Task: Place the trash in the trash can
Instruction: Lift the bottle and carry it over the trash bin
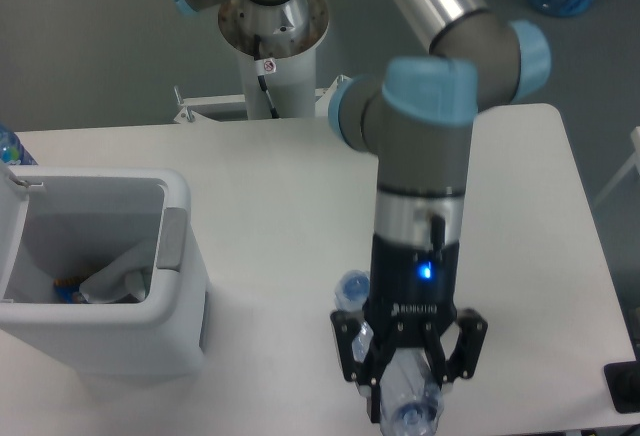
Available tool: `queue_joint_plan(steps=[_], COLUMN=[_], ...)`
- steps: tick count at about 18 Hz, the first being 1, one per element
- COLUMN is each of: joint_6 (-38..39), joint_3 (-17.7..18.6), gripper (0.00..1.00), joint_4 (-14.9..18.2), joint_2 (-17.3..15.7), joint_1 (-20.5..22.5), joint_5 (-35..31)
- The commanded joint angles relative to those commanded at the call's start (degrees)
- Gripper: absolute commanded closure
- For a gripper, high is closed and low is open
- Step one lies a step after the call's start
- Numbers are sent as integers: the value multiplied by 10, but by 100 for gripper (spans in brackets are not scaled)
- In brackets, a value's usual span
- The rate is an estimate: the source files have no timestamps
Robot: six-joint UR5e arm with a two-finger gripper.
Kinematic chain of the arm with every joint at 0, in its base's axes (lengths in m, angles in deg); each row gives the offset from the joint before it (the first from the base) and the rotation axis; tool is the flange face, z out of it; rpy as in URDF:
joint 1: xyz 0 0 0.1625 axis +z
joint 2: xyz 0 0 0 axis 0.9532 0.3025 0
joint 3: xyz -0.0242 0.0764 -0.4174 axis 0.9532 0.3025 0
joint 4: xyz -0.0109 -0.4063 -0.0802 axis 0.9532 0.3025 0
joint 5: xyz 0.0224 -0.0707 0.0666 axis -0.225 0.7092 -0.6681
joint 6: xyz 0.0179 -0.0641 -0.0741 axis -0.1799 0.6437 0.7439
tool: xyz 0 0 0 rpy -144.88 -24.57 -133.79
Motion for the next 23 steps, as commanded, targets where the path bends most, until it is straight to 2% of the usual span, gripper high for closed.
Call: queue_joint_plan(steps=[6, 11, 14, 16, 19, 23], joint_6=[53, 78, 89, 87, 85, 84], joint_3=[3, 25, 28, 45, 74, 83], gripper=[44, 44, 44, 44, 44, 44], joint_4=[0, 1, 1, 1, 1, 1], joint_2=[-33, -56, -60, -62, -76, -71], joint_1=[-27, -68, -102, -126, -146, -172], joint_5=[4, 4, 3, 3, 1, 1])
